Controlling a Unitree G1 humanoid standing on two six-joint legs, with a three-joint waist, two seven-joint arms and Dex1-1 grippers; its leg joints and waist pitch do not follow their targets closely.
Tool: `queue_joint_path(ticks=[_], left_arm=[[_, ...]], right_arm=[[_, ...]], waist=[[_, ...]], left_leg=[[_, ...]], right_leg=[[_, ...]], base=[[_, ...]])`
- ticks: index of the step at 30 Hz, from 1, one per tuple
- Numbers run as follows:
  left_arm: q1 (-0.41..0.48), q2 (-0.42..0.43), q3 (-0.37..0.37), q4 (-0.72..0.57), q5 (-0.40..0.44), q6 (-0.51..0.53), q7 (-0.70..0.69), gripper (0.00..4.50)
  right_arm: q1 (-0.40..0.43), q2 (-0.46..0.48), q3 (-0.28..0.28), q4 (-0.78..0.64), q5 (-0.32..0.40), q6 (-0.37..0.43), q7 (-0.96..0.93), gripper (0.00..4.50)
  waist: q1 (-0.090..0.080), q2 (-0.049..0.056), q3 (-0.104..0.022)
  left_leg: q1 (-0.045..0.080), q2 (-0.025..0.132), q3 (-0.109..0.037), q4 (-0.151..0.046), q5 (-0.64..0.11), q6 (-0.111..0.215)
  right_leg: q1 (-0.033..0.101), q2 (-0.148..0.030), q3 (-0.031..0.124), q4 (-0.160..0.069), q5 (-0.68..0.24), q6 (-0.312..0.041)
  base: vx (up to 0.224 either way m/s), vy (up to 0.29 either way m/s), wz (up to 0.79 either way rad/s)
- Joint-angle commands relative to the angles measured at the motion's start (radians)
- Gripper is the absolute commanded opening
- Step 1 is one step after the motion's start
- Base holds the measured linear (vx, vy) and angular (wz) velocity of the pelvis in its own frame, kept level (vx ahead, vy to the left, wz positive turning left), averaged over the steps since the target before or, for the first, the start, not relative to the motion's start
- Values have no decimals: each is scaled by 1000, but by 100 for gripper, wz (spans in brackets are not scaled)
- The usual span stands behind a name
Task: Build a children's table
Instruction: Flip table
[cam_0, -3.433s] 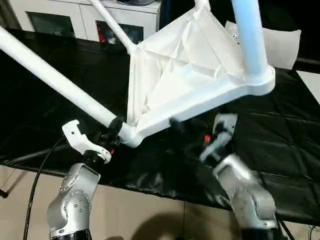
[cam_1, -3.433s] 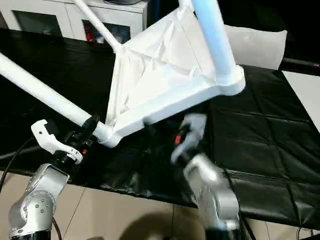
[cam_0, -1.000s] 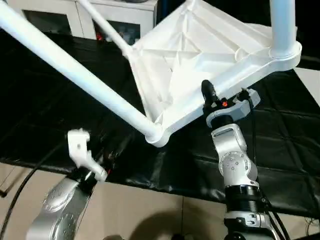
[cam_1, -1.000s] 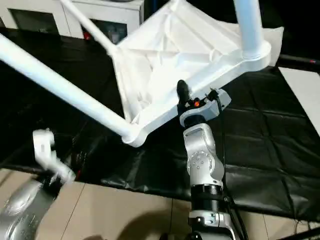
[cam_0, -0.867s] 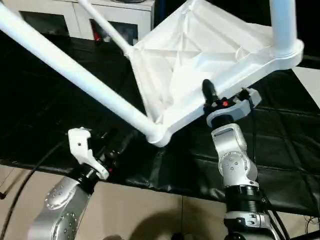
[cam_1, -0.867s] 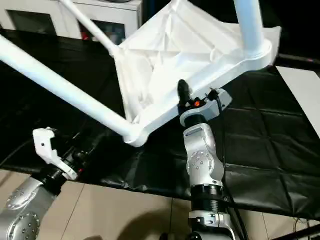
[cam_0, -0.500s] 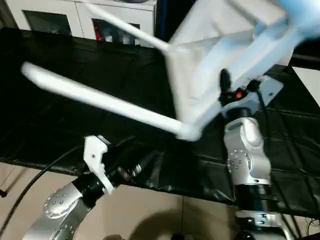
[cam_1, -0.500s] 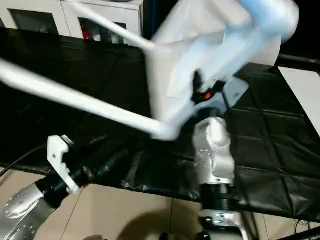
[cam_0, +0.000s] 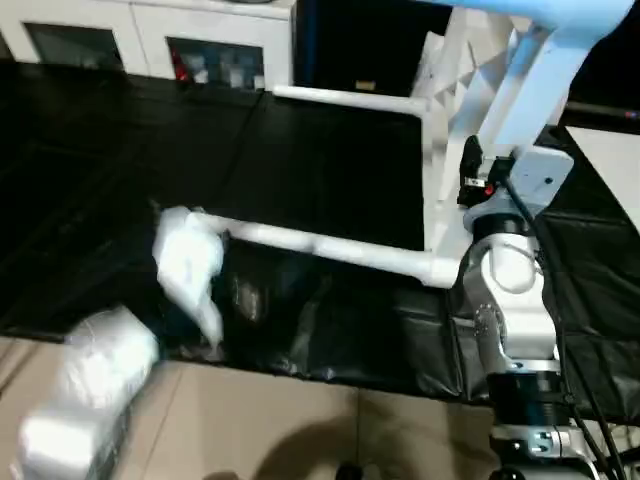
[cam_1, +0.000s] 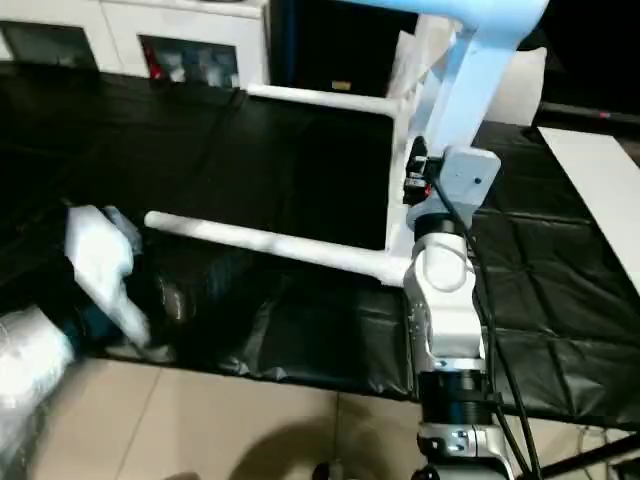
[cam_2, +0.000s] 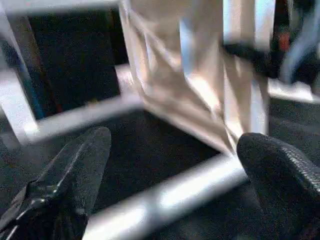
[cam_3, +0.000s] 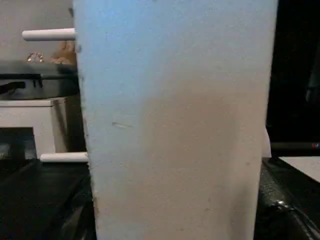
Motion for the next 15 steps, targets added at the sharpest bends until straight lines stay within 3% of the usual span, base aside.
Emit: queue_joint_path(ticks=[1,6,7,8,9,11,12,15], left_arm=[[-81,50,8,-30,64,18,3,450],[-213,122,17,-14,147,-3,-4,450],[-251,154,20,-4,180,-22,-10,450],[-309,215,21,16,233,-50,-25,450],[-330,235,23,26,243,-60,-31,450],[-391,275,31,61,275,-73,-28,450],[-395,278,31,64,277,-74,-29,450],[-482,336,14,138,328,-98,-49,450]], right_arm=[[-32,-16,25,-85,-18,-9,19,191],[-32,-26,54,-63,-37,37,46,191],[-29,-24,62,-57,-37,51,54,247],[-23,-16,66,-53,-27,72,58,261],[-19,-14,69,-53,-22,78,64,261],[-7,-9,74,-59,-16,92,71,272],[-6,-9,74,-60,-15,93,71,288],[20,-12,83,-83,-9,127,80,309]], waist=[[0,-9,-69],[-4,-16,-67],[-4,-13,-67],[-6,-11,-68],[-4,-7,-66],[-6,-11,-65],[-5,-7,-66],[-3,-9,-66]], left_leg=[[-21,0,7,-59,-50,31],[-26,-2,5,-56,-39,11],[-22,-2,5,-55,-45,7],[-22,-2,5,-54,-48,3],[-18,-3,3,-55,-65,0],[-19,-2,2,-55,-77,-9],[-19,-3,1,-55,-76,-15],[-19,-3,1,-55,-81,-23]], right_leg=[[82,-47,60,-57,-203,-34],[82,-49,62,-55,-234,-12],[78,-47,62,-55,-240,-10],[79,-48,63,-54,-238,-11],[76,-46,62,-57,-255,-6],[77,-47,61,-60,-271,-2],[78,-49,62,-57,-268,-7],[77,-48,62,-57,-272,-9]], base=[[0,0,0],[0,0,0],[0,0,0],[0,0,0],[0,0,0],[0,0,0],[0,0,0],[0,0,0]])
